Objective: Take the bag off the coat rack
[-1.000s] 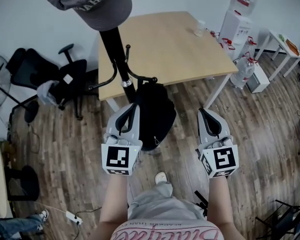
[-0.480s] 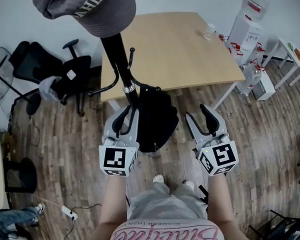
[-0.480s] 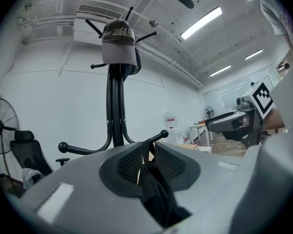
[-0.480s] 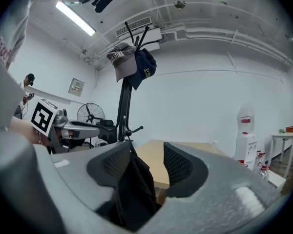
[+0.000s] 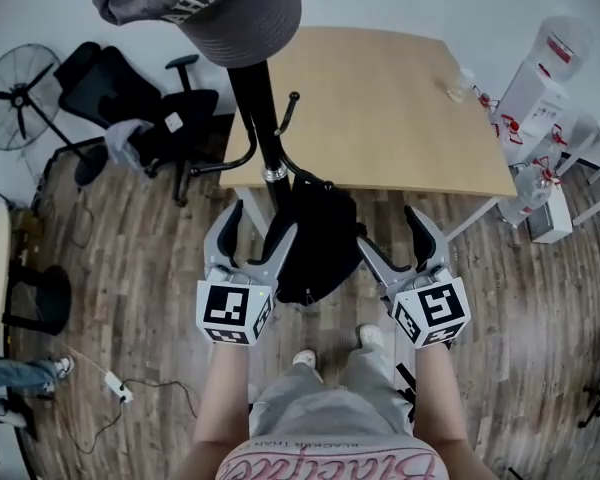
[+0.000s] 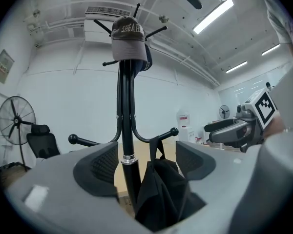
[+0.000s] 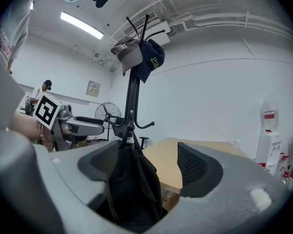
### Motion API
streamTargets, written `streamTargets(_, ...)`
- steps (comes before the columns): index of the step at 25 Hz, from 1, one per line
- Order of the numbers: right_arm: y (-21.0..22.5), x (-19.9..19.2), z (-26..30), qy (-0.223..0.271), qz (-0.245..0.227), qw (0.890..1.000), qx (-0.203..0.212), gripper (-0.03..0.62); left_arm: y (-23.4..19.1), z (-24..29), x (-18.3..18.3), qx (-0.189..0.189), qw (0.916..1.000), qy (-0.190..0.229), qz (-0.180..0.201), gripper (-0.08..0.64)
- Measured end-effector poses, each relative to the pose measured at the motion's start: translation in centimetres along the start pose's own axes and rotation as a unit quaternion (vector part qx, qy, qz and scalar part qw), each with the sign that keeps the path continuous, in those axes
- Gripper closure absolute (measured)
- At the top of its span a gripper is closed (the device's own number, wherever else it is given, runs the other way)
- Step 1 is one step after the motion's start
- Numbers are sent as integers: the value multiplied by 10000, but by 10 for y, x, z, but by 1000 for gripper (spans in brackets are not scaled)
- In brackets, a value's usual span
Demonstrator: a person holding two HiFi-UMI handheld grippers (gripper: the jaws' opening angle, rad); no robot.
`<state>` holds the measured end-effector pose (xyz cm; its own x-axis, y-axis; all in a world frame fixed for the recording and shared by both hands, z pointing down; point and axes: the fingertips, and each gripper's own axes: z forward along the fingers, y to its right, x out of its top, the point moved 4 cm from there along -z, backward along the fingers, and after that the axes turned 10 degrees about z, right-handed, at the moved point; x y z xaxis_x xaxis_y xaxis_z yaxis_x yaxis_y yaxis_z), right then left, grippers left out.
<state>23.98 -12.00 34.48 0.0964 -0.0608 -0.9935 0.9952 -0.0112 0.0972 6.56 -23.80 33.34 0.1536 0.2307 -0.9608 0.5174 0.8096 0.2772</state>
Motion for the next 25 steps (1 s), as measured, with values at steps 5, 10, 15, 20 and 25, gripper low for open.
streamTargets(5, 16, -2, 20, -217, -181, 9974, 656, 216, 3, 6, 0, 514, 9985, -202, -60, 161)
streamTargets(10, 32, -6, 41, -370, -265, 9904, 1305, 216, 12, 13, -2, 1033, 9938, -392, -75, 161)
streamTargets(15, 45, -16, 52, -580, -324, 9814, 1801, 216, 23, 13, -9, 1470, 9873, -563, -195, 164)
streamTargets(20, 54, -31, 66, -810, -359, 9699, 2267, 216, 36, 13, -23, 1823, 9792, -843, -286, 171)
streamTargets(25, 53, -49, 74, -1013, -332, 9589, 2631, 216, 47, 10, -42, 2008, 9726, -1068, -478, 185)
